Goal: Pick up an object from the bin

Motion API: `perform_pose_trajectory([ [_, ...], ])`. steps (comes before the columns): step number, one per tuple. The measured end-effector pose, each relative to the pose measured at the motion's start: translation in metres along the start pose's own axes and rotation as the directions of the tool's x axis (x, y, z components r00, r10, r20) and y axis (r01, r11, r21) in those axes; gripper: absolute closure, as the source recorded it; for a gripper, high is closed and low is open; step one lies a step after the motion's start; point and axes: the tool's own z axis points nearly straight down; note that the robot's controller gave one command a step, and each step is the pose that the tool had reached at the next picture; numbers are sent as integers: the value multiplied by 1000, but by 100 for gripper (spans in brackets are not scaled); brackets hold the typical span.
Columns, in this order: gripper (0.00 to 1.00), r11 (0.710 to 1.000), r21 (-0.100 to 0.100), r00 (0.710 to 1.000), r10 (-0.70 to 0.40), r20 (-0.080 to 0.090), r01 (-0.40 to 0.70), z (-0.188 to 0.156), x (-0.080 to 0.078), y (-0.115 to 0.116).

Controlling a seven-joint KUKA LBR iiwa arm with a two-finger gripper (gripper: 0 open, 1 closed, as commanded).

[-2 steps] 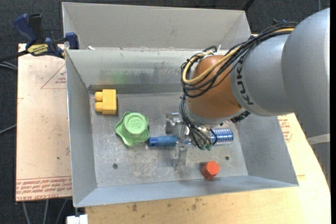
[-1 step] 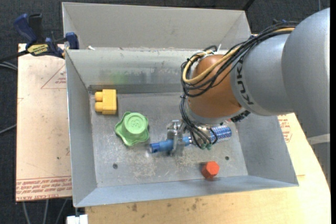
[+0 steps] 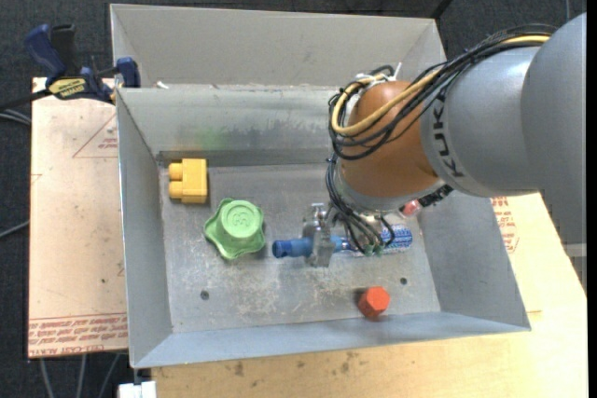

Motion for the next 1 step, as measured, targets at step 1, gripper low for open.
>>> perform_pose_trajectory([
  [1,100,1000,0,1000,0,-1,0,-26,-1,0],
])
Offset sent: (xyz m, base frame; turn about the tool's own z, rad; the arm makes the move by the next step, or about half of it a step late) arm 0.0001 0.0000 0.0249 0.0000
